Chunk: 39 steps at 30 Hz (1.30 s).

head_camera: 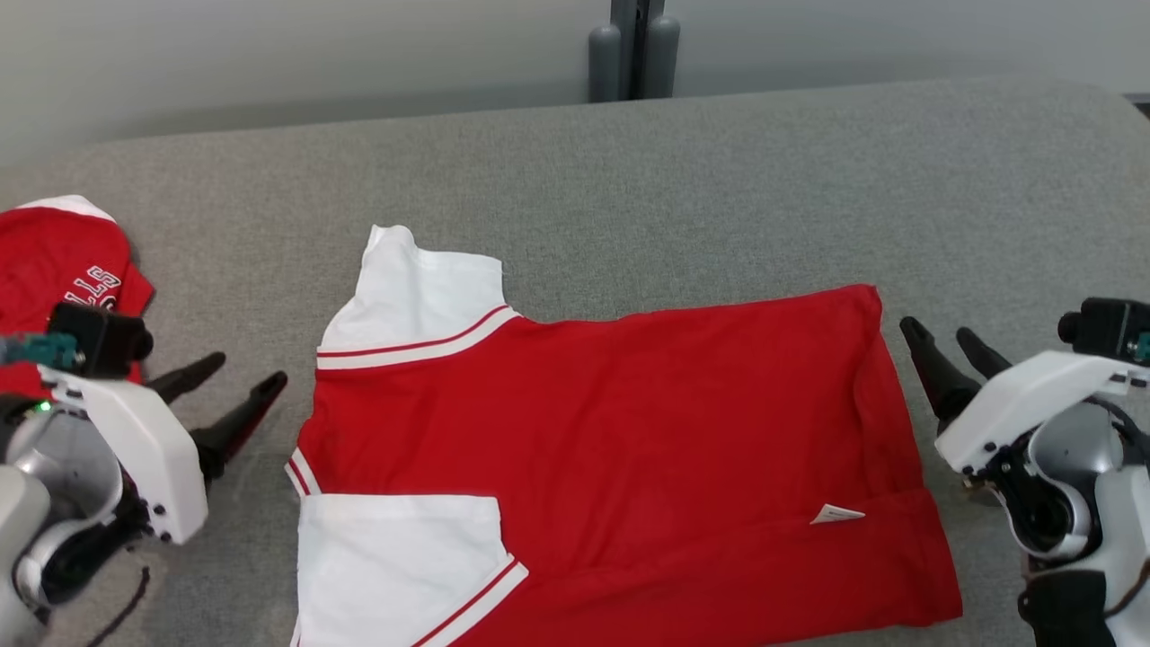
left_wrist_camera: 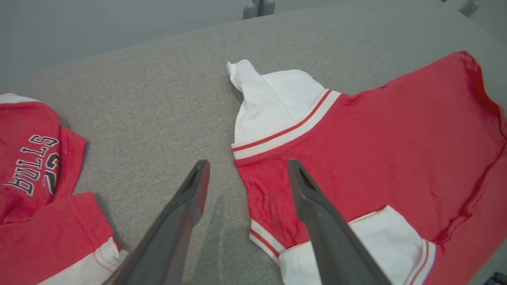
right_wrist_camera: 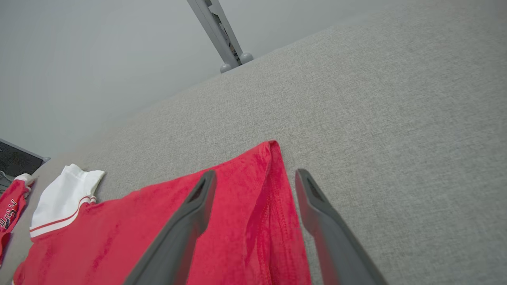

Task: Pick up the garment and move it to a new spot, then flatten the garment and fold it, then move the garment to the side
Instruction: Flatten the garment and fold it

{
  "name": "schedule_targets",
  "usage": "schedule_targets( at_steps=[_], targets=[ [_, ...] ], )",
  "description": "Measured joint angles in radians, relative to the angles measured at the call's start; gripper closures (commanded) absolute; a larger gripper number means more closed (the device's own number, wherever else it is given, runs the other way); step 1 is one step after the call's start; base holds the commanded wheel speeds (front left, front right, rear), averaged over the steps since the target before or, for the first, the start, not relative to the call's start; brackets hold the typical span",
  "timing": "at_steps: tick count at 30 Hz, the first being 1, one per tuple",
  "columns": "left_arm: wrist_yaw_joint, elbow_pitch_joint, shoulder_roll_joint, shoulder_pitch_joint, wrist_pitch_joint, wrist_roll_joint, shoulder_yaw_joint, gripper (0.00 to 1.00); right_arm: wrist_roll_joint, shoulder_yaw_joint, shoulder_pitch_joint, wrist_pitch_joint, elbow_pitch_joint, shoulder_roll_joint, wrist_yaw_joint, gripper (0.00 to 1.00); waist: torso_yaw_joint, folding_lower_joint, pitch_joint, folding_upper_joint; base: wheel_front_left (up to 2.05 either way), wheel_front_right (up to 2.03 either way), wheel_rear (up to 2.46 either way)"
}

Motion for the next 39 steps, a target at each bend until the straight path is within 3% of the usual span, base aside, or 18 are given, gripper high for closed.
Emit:
schedule_targets(
  at_steps=[6, 15, 21, 39],
  targets=[
    [-0.06, 0.107, -0.007, -0.178, 0.117, -0.022, -0.009, 0.0, -0.053, -0.007, -0.155, 0.033, 0.112, -0.002, 0.0, 0.0, -0.014, 0.0, 0.082, 0.0, 0.0, 0.0, 0.0],
    [-0.078, 0.191, -0.014, -0.393, 0.262, -0.088, -0.053, 0.0, -0.092, 0.03, -0.327, 0.058, 0.22, 0.006, 0.0, 0.0, -0.044, 0.0001, 0.206, 0.0, 0.0, 0.0, 0.0],
    [-0.079, 0.199, 0.025, -0.475, 0.276, -0.136, -0.097, 0.0, -0.08, 0.092, -0.398, 0.043, 0.275, 0.016, 0.0, 0.0, -0.072, 0.0, 0.287, 0.0, 0.0, 0.0, 0.0],
    [-0.079, 0.204, 0.04, -0.639, 0.261, -0.307, -0.184, 0.0, 0.034, 0.252, -0.508, -0.047, 0.37, 0.006, 0.002, 0.0, -0.144, 0.0, 0.388, 0.0, 0.0, 0.0, 0.0]
  ],
)
